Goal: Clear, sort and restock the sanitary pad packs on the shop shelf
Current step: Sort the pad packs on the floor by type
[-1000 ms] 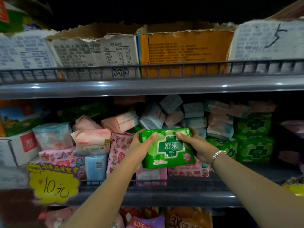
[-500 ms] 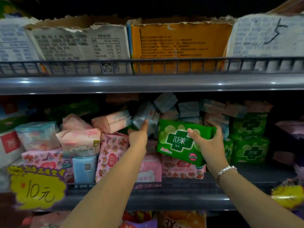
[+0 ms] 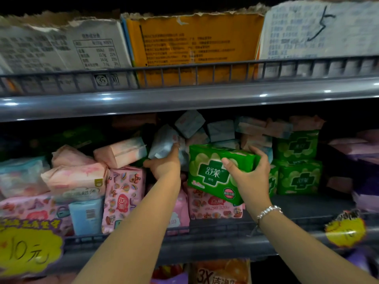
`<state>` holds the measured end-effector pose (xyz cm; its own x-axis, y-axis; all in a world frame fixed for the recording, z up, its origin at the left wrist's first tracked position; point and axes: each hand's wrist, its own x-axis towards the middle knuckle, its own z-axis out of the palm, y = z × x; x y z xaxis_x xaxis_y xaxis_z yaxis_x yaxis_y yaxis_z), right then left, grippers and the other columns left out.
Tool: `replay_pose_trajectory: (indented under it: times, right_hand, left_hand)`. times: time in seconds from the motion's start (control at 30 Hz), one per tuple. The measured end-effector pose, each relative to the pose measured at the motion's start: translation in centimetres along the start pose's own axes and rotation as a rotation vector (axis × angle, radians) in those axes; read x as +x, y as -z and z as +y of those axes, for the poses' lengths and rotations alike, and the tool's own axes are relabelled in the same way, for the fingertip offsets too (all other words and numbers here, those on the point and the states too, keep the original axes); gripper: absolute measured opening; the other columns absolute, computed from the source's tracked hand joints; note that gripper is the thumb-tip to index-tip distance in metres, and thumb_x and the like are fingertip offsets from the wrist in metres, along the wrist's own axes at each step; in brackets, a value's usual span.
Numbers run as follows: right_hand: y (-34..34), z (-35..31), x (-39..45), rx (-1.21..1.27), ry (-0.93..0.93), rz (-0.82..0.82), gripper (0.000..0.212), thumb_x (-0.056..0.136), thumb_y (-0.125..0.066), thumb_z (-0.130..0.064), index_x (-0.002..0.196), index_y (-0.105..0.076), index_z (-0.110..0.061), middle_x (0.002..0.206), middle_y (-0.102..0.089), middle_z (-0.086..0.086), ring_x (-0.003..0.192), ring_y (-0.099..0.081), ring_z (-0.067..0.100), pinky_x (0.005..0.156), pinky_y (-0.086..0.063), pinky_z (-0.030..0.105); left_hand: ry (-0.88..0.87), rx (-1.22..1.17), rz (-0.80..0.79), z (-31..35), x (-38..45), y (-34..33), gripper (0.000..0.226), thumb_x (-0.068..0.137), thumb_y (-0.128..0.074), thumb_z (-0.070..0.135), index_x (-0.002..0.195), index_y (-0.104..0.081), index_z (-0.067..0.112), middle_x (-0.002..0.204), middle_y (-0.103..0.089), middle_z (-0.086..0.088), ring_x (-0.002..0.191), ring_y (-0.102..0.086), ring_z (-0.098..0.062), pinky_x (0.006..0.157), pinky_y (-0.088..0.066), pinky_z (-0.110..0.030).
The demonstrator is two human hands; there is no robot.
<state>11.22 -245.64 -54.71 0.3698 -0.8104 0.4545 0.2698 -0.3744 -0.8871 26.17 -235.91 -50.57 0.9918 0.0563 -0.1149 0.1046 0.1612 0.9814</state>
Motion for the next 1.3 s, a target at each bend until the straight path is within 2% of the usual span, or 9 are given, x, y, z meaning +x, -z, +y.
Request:
replay_pose_trajectory:
  times: [0.2,0.37,0.53,0.73,0.83,0.97,1.03,1.17,1.3]
  right_hand:
    - [1.7,-1.5,-1.5,-0.047,-0.017,-0.009,0.068,0.068,-0.083,-0.041,0.123,-0.043,-0.038,0.134,-0.037,-0.003,0.128,-0.041,0.020,0.108,-0.040,0.045]
    - [3.0,-2.6,-3.8,-0.077,-0.032,-0.032,0.066,0.073,-0.081,-0.036,0.128,-0.046,-0.029,0.123,-0.033,-0.005,0.113,-0.035,0.011,0.094,-0.034,0.027]
    - [3.2,-2.7,-5.5,-0.107,-0.073,-0.022,0.069,0.071,-0.082,-0.038,0.128,-0.046,-0.027,0.119,-0.031,-0.006,0.113,-0.036,0.013,0.100,-0.039,0.035]
    - [4.8,-2.8,-8.2,-0.103,-0.078,-0.060,0.067,0.070,-0.082,-0.042,0.126,-0.047,-0.030,0.123,-0.032,-0.007,0.120,-0.040,0.018,0.101,-0.042,0.037]
    - [6.1,-2.2,-10.3,-0.077,-0.107,-0.090,0.065,0.070,-0.081,-0.044,0.123,-0.047,-0.033,0.124,-0.035,-0.006,0.117,-0.044,0.018,0.102,-0.044,0.043]
    - [7.6,-0.8,-13.8,0.028,-0.226,-0.121,0.070,0.041,-0.080,-0.075,0.101,-0.048,-0.056,0.131,-0.047,0.000,0.114,-0.057,0.021,0.095,-0.052,0.047]
    - [8.4,0.8,-15.4,0.075,-0.294,-0.133,0.072,0.033,-0.080,-0.080,0.096,-0.050,-0.061,0.130,-0.053,0.004,0.109,-0.062,0.022,0.091,-0.054,0.047]
    - [9.1,3.2,-19.5,0.100,-0.390,-0.181,0.080,0.034,-0.084,-0.074,0.104,-0.052,-0.052,0.126,-0.057,0.007,0.103,-0.066,0.023,0.086,-0.057,0.047]
    - [8.0,5.8,-23.6,0.104,-0.518,-0.254,0.074,0.053,-0.086,-0.052,0.116,-0.050,-0.035,0.115,-0.064,0.006,0.097,-0.068,0.025,0.085,-0.057,0.048]
  left_hand:
    - [-0.077,-0.033,-0.023,-1.2,-2.1,3.3,0.095,0.071,-0.081,0.046,0.141,-0.034,0.002,0.135,-0.053,-0.015,0.115,-0.057,-0.030,0.099,-0.047,-0.036]
    - [-0.004,-0.040,-0.110,-1.9,-3.5,6.0,0.094,0.072,-0.079,0.048,0.143,-0.034,0.007,0.128,-0.054,-0.009,0.105,-0.058,-0.027,0.093,-0.052,-0.041]
    - [0.088,-0.110,-0.168,-3.3,-4.4,8.3,0.102,0.063,-0.082,0.053,0.143,-0.036,0.010,0.132,-0.053,-0.010,0.108,-0.059,-0.029,0.090,-0.054,-0.047]
    - [0.039,-0.115,-0.222,-4.0,-7.1,11.4,0.062,0.078,-0.075,0.045,0.126,-0.053,0.013,0.112,-0.064,-0.007,0.095,-0.064,-0.023,0.081,-0.057,-0.044]
    - [0.018,-0.101,-0.246,-4.8,-9.4,13.8,0.045,0.083,-0.071,0.044,0.115,-0.056,0.017,0.102,-0.065,-0.004,0.085,-0.063,-0.018,0.064,-0.054,-0.034]
    - [0.014,-0.099,-0.297,-7.3,-11.9,17.0,0.052,0.085,-0.068,0.045,0.128,-0.055,0.019,0.114,-0.066,-0.004,0.092,-0.065,-0.016,0.058,-0.052,-0.029]
    - [0.015,-0.077,-0.286,-8.9,-12.7,18.8,0.058,0.084,-0.068,0.048,0.131,-0.053,0.018,0.116,-0.066,-0.005,0.097,-0.066,-0.018,0.058,-0.054,-0.029]
    - [-0.028,-0.039,-0.279,-12.5,-13.8,22.4,0.048,0.087,-0.066,0.044,0.127,-0.058,0.019,0.115,-0.069,-0.005,0.098,-0.068,-0.020,0.075,-0.056,-0.035]
    - [0.043,-0.060,-0.193,-16.1,-14.1,26.0,0.043,0.089,-0.062,0.047,0.123,-0.059,0.021,0.111,-0.068,0.000,0.097,-0.066,-0.017,0.071,-0.052,-0.030]
